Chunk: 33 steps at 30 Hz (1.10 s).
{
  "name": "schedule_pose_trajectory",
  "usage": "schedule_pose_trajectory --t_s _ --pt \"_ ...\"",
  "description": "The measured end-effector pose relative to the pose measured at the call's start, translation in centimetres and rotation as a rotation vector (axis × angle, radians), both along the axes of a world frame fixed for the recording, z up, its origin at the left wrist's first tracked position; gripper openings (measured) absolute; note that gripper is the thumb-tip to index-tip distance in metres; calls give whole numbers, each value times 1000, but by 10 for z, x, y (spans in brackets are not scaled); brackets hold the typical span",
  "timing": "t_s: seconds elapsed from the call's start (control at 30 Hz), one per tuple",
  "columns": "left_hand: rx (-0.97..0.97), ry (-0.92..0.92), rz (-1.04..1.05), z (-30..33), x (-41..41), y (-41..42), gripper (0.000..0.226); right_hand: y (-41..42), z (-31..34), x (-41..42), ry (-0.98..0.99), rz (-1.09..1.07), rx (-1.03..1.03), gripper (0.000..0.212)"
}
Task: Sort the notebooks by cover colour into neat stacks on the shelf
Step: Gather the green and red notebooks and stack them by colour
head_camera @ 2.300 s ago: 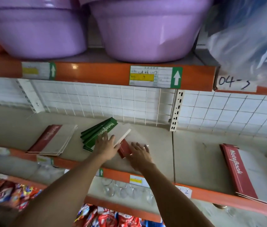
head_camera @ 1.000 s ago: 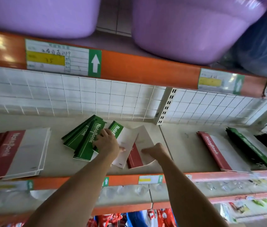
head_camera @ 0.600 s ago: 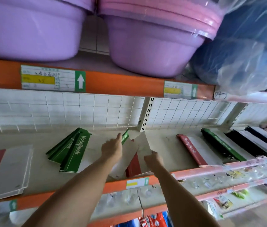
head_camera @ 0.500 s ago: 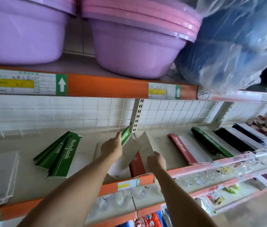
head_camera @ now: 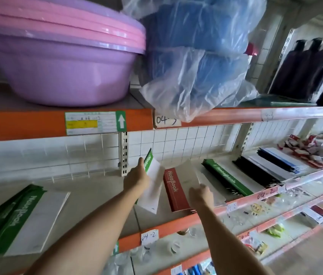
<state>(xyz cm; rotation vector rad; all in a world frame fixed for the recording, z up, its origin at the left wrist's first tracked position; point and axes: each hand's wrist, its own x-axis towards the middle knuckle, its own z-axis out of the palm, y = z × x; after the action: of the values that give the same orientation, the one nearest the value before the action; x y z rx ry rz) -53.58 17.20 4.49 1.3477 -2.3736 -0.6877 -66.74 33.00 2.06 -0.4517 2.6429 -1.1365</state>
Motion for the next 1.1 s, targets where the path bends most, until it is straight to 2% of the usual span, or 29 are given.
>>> schedule_pose_trajectory --t_s 0.2,0.4,0.53,0.63,0.7,0.8,0.87,0.93,0.97,1.03,1.1 --pt "-40 -33 52 -3 -54 17 56 27 -2 -78 -38 31 72 27" --pt "-46 -19 127 -13 -86 28 59 20 -12 -111 66 172 311 33" --pt "-38 -12 178 -17 -96 34 58 11 -25 -121 61 244 452 57" --pt "-18 6 207 -14 -99 36 51 1 -24 -124 193 287 595 66" --pt "-1 20 231 -10 -99 37 45 -1 -22 -119 287 322 633 63" --pt "39 56 249 0 -97 39 33 -6 -27 -111 373 404 491 50" --pt "80 82 243 4 -97 40 26 -13 -23 -103 277 449 272 35" --pt "126 105 229 7 -98 43 23 -21 -12 -88 38 447 80 24" --pt "149 112 221 7 -99 45 25 -26 -8 -82 -94 425 4 26" --pt "178 102 206 6 -102 49 31 -28 -4 -72 -342 349 -102 26" --pt "151 38 196 5 -107 56 33 -25 0 -67 -449 292 -145 15"
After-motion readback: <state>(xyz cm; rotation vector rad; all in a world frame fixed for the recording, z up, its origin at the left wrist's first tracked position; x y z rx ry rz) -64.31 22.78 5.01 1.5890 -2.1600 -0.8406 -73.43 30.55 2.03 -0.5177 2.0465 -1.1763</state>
